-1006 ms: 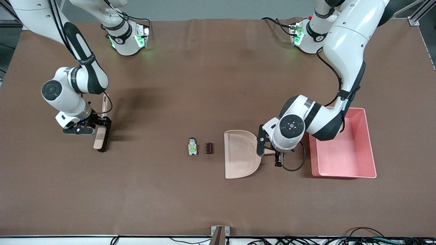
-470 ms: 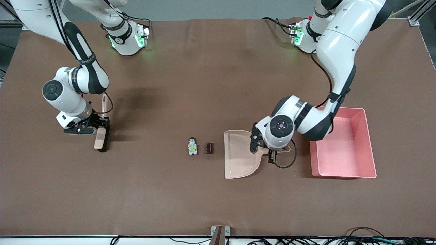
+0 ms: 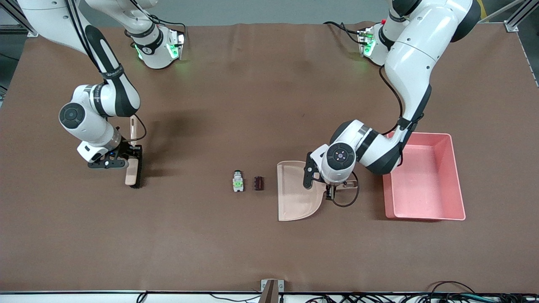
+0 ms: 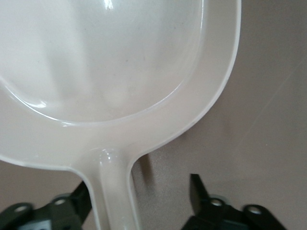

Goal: Clean e-waste and dump in bin
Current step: 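Lift the brush with the right gripper and move it toward the components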

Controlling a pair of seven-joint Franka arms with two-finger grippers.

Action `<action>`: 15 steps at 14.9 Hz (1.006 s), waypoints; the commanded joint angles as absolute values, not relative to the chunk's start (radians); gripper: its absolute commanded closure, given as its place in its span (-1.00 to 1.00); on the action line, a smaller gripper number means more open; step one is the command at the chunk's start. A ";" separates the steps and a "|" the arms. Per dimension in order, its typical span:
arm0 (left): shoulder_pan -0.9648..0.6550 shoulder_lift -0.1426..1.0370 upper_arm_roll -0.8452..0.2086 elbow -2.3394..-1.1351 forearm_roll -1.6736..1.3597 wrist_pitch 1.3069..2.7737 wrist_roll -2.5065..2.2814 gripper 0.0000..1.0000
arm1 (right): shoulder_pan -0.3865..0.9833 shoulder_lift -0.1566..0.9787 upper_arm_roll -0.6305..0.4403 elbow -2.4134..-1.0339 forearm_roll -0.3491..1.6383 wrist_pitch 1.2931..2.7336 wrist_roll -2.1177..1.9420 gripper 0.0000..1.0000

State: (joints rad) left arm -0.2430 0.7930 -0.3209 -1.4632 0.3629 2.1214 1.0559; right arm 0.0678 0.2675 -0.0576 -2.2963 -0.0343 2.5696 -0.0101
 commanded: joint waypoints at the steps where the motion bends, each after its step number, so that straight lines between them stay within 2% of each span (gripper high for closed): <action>1: -0.242 0.793 -0.318 -1.445 0.384 2.125 1.048 -0.47 | 0.124 0.249 -0.055 -2.278 -0.015 2.531 0.066 0.93; 5: -0.239 0.784 -0.318 -1.439 0.387 2.118 1.048 -0.43 | 0.210 0.253 -0.051 -2.221 0.056 2.461 0.121 0.95; 7: -0.239 0.784 -0.318 -1.431 0.387 2.118 1.048 -0.27 | 0.244 0.258 -0.052 -2.188 0.121 2.412 0.121 0.96; 12: -0.235 0.776 -0.318 -1.430 0.382 2.112 1.048 -0.20 | 0.337 0.282 -0.054 -2.172 0.228 2.430 0.159 0.97; 15: -0.233 0.776 -0.318 -1.431 0.387 2.112 1.043 -0.04 | 0.389 0.313 -0.054 -2.161 0.287 2.459 0.202 0.98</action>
